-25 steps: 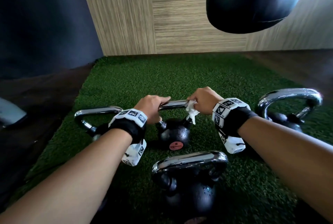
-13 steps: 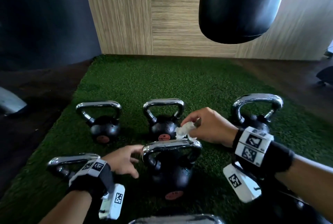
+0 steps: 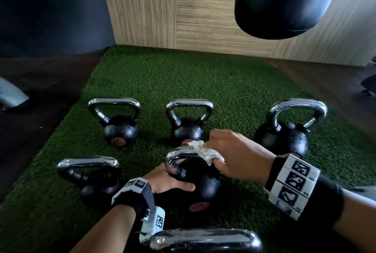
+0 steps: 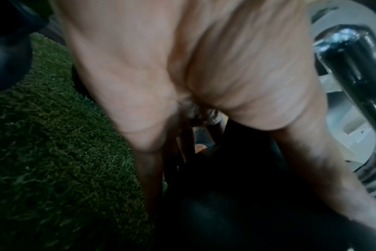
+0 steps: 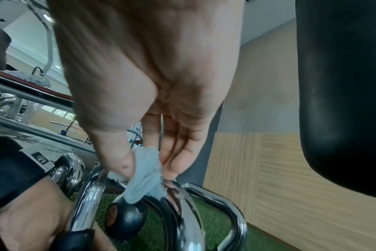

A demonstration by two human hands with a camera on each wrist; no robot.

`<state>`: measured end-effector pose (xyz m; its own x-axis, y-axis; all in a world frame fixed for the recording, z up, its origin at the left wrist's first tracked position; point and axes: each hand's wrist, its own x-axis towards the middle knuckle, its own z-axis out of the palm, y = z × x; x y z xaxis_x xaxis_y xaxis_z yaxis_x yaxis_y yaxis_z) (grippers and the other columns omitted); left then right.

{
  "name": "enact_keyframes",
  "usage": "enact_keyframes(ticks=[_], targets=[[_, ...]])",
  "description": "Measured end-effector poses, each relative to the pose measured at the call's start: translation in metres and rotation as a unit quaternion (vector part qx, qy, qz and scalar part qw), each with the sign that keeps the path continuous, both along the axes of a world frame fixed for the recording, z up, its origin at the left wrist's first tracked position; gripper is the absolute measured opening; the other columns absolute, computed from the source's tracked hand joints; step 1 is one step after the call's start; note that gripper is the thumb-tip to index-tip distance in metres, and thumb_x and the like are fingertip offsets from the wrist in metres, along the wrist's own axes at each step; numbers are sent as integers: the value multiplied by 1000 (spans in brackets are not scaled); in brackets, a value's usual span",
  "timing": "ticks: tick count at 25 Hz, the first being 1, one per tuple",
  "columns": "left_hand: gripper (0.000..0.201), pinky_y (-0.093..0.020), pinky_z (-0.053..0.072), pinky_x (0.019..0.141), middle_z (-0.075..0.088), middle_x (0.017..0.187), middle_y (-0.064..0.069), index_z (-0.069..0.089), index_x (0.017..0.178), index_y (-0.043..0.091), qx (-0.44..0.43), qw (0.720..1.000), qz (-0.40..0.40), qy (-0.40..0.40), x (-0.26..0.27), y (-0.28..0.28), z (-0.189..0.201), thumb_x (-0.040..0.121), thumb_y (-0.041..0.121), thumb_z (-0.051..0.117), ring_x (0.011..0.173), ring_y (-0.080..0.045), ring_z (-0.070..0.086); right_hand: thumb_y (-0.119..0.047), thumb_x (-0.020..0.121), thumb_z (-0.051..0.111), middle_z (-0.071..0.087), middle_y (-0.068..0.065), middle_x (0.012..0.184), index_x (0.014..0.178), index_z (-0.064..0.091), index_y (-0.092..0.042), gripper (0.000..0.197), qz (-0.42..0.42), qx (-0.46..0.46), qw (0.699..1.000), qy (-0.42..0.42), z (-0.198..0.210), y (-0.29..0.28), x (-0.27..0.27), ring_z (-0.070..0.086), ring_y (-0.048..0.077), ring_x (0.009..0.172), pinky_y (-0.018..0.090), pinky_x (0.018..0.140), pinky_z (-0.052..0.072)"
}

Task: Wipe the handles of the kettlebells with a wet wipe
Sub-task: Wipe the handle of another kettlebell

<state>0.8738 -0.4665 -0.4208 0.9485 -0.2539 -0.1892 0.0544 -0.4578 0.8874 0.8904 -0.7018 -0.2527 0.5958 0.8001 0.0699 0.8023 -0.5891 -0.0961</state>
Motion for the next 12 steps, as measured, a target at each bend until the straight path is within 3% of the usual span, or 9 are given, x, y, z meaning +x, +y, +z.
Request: enact_keyframes(ticks=[3,6,9,12], targets=[[78,-15,37,106,64,131,28,54,129,58,-6,1000,-9,2,2,-1,-3,61,55,92,125,8,56,-33,98,56,53,-1,106,107,70,-18,23,26,-5,1000,-1,-3,6,3,57,18,96,31,88,45],[81,-27,37,113,63,132,28,53,133,55,2,1000,-1,-7,2,0,-9,61,57,91,127,6,55,-33,93,66,56,-2,106,95,74,-15,19,4,46,999,16,-3,12,12,57,13,93,29,89,48],[81,-30,37,114,64,130,28,55,131,56,2,1000,3,-8,3,2,-12,59,59,92,126,6,56,-23,85,76,69,-3,99,101,74,-17,17,22,93,994,49,-1,20,19,63,9,87,30,85,54],[82,-25,38,111,63,131,30,54,131,57,0,1000,5,-9,5,3,-13,58,61,92,126,9,54,-22,86,74,64,-15,87,109,74,-26,23,31,88,993,66,3,15,25,57,0,78,20,76,48]])
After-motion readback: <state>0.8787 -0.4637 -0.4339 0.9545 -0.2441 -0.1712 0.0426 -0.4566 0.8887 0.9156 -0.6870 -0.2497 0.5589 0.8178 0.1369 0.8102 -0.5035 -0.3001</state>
